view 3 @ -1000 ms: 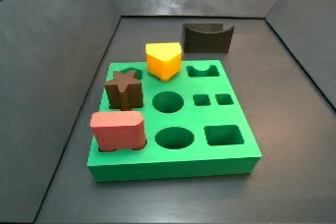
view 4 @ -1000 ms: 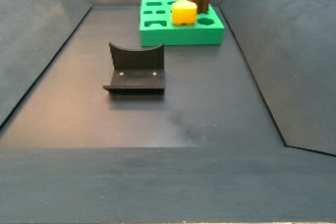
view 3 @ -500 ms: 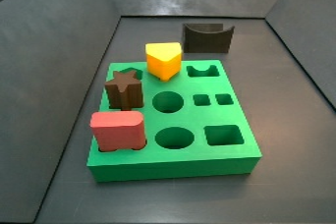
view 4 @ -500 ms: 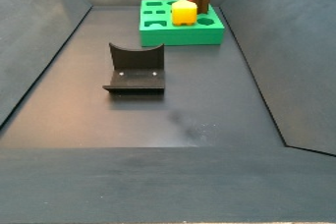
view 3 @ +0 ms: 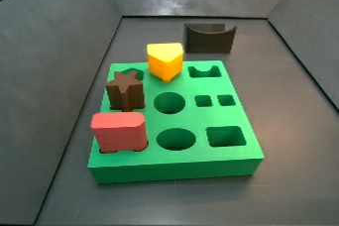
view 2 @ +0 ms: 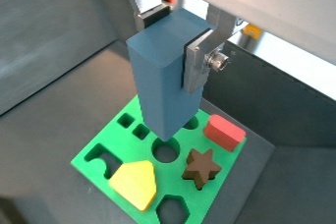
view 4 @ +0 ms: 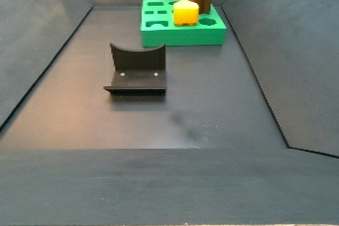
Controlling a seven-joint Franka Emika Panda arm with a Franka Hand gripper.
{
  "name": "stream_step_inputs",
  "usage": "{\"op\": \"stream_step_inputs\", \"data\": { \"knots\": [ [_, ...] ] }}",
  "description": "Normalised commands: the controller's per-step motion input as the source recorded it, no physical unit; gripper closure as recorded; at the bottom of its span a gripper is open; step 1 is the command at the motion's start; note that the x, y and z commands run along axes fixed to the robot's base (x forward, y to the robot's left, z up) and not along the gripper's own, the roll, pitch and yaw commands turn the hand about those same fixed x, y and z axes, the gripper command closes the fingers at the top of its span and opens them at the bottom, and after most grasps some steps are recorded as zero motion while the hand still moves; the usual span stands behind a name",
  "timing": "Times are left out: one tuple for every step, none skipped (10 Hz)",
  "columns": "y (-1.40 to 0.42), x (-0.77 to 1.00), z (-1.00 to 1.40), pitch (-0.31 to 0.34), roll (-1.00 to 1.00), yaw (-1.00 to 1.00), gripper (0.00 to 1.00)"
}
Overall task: Pick up the rectangle object. Move up. Move to above the board. Insert the rectangle object.
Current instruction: Insert the rectangle object.
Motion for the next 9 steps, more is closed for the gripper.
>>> {"op": "stream_step_inputs", "data": {
  "knots": [
    [-0.04,0.0,-0.13,0.0,0.0,-1.0,1.0],
    [0.0,0.0,-0.13,-0.01,0.0,-1.0,1.0],
    [0.0,0.0,-0.1,-0.039,0.0,-1.0,1.0],
    [-0.06,0.01,-0.2,-0.087,0.0,-0.99,1.0],
    [-0.07,0.01,-0.21,-0.093,0.0,-0.98,1.0],
    [-0.08,0.01,-0.23,-0.133,0.0,-0.96,1.0],
    [-0.1,0.02,-0.28,-0.163,0.0,-0.94,1.0],
    [-0.1,0.03,-0.29,-0.161,0.0,-0.94,1.0],
    [-0.09,0.02,-0.27,-0.164,-0.01,-0.94,1.0]
  ]
}}
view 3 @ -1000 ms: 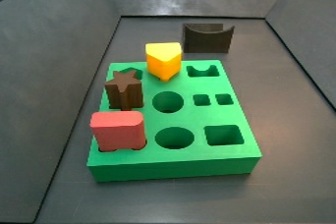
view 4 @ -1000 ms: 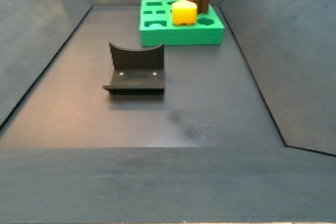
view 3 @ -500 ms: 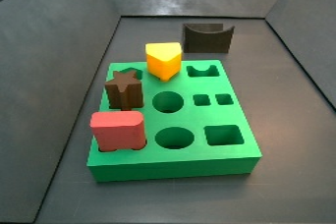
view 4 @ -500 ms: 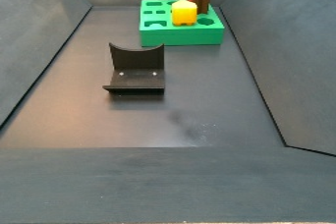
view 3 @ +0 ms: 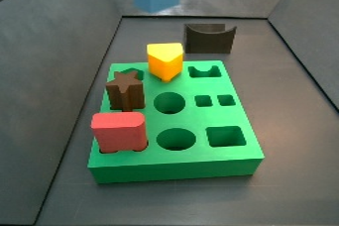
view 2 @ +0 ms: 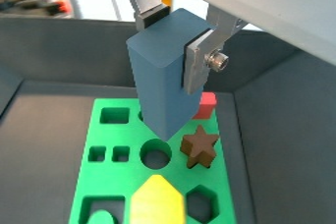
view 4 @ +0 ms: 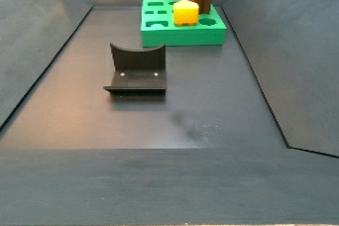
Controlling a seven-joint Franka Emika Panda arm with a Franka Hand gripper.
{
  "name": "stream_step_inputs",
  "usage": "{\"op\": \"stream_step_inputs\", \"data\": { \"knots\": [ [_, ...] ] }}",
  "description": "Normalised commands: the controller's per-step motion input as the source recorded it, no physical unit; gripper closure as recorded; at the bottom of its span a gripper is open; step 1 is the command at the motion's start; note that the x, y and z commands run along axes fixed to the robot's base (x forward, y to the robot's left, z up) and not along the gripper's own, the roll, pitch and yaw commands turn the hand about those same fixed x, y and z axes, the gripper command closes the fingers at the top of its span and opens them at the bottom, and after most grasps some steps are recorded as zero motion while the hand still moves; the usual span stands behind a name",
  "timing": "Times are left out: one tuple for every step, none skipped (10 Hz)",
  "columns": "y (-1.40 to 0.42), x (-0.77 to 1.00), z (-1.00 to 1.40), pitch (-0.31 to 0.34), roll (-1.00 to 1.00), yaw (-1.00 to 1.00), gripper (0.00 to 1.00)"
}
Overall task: Pick up the rectangle object. Move up. Move to above the board. Insert the rectangle object.
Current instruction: Insert the rectangle object.
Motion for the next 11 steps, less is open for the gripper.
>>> {"op": "stream_step_inputs", "data": {
  "knots": [
    [-0.08,0.01,-0.27,-0.166,-0.03,-0.95,1.0],
    [-0.08,0.01,-0.25,-0.157,-0.03,-0.96,1.0],
    [-0.08,0.01,-0.25,-0.16,-0.03,-0.96,1.0],
    [-0.09,0.01,-0.28,-0.17,-0.02,-0.95,1.0],
    [-0.09,0.03,-0.31,-0.179,-0.01,-0.93,1.0],
    [-0.11,0.02,-0.35,-0.197,-0.02,-0.92,1.0],
    [-0.11,0.02,-0.37,-0.203,-0.02,-0.92,1.0],
    [-0.16,0.04,-0.48,-0.184,0.0,-0.9,1.0],
    [-0.29,0.06,-0.45,-0.137,0.0,-0.83,1.0],
    [-0.04,0.2,-0.01,0.0,0.02,-0.22,1.0],
    [-0.18,0.2,-0.14,0.0,0.05,-0.19,1.0]
  ]
}}
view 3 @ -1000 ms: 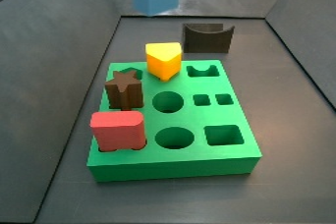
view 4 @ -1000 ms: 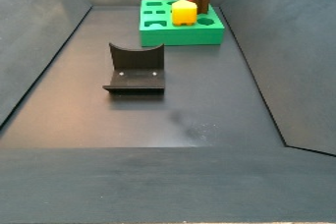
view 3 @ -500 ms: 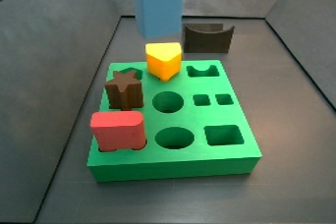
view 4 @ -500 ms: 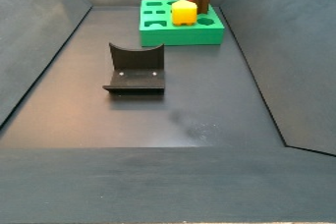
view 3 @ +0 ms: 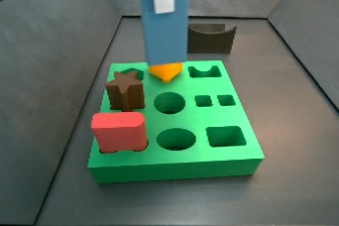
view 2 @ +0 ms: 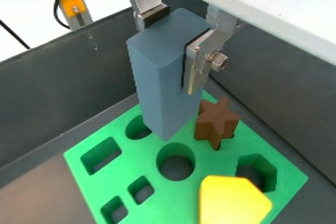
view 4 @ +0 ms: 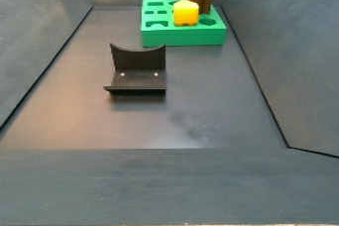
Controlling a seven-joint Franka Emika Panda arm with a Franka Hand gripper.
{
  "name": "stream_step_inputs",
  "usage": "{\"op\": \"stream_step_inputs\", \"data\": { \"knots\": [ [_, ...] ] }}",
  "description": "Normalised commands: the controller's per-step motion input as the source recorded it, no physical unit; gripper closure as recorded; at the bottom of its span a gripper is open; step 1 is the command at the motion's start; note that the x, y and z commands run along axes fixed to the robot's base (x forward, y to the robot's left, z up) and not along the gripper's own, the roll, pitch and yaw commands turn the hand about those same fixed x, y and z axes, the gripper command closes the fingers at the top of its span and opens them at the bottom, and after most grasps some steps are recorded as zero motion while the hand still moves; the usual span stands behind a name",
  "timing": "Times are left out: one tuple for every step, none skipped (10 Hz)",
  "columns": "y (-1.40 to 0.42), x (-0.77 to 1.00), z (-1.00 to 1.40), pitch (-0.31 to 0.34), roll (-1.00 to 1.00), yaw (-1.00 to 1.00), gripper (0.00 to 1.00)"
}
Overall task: Pick up the rectangle object. Move up. Move to above the board. Insert the rectangle object.
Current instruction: Insert the rectangle object.
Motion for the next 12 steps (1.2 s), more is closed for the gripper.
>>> {"op": "stream_step_inputs", "data": {
  "knots": [
    [-0.43,0.47,-0.39,-0.069,0.08,-0.21,1.0],
    [-0.38,0.44,-0.37,-0.076,0.07,-0.19,1.0],
    [-0.34,0.41,-0.35,-0.04,0.11,-0.17,1.0],
    [-0.31,0.34,-0.27,-0.02,0.14,-0.19,1.0],
    [-0.33,0.34,-0.23,-0.009,0.15,-0.19,1.0],
    [-0.32,0.36,-0.2,-0.01,0.15,-0.21,1.0],
    [-0.29,0.39,-0.22,-0.004,0.13,-0.18,1.0],
    [-0.26,0.44,-0.26,0.0,0.14,-0.13,1.0],
    [-0.23,0.43,-0.29,0.0,0.14,-0.07,1.0],
    [-0.21,0.42,-0.35,0.0,0.14,0.0,1.0],
    [-0.23,0.4,-0.34,-0.001,0.13,0.0,1.0],
    [-0.22,0.36,-0.34,-0.007,0.12,0.0,1.0]
  ]
}}
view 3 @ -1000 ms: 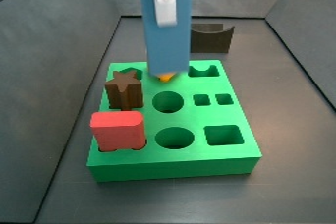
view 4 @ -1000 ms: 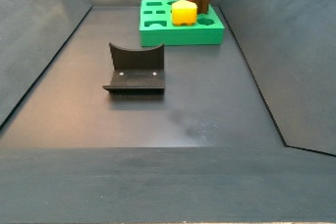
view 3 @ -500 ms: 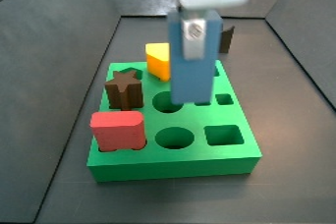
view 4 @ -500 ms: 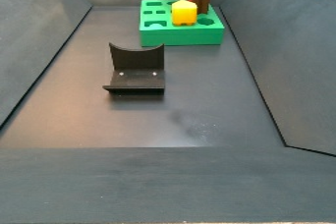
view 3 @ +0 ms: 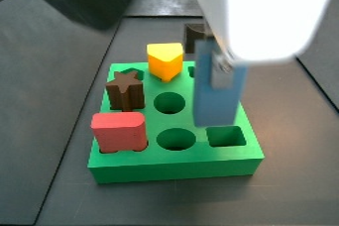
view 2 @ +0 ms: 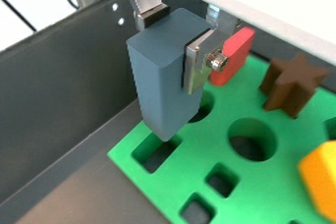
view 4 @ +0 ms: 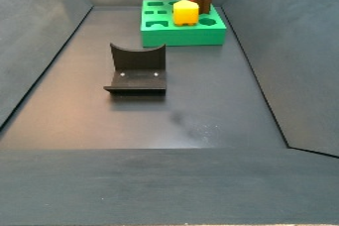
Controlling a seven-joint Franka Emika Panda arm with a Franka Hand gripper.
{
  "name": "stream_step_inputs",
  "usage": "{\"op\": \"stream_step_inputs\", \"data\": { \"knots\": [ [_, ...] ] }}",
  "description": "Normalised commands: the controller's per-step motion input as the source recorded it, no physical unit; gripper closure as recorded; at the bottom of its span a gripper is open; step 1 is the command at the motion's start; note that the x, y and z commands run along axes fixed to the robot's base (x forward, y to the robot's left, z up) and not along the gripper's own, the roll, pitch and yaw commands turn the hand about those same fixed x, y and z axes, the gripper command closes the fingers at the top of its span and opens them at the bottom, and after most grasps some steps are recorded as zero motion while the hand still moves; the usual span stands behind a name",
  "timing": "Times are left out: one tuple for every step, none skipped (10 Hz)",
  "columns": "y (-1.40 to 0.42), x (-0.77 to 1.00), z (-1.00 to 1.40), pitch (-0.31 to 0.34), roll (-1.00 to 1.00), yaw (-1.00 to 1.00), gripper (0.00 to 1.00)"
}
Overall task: Pick up the rectangle object. Move up. Move to above the board. Insert the rectangle object.
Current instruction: Insert the rectangle object.
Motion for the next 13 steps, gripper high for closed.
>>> {"op": "stream_step_inputs", "data": {
  "knots": [
    [-0.14,0.37,-0.33,-0.013,0.08,0.0,1.0],
    [-0.09,0.31,-0.27,-0.017,0.06,0.0,1.0],
    [-0.02,0.17,-0.17,0.0,0.05,0.0,1.0],
    [0.0,0.13,-0.17,0.0,0.05,0.0,1.0],
    [0.0,0.0,-0.17,0.0,0.06,0.0,1.0],
    [0.0,0.0,-0.13,0.0,0.06,0.0,1.0],
    [0.0,0.0,-0.15,0.0,0.06,0.0,1.0],
    [0.0,0.07,-0.16,-0.001,0.02,0.0,1.0],
    [0.0,0.17,-0.22,-0.011,0.02,0.0,1.0],
    [0.0,0.19,-0.22,-0.011,0.0,0.06,1.0],
    [0.0,0.23,-0.19,-0.004,0.0,0.09,1.0],
    [0.0,0.2,-0.18,-0.011,0.0,0.09,1.0],
    [0.0,0.15,-0.17,0.0,0.04,0.15,1.0]
  ]
}}
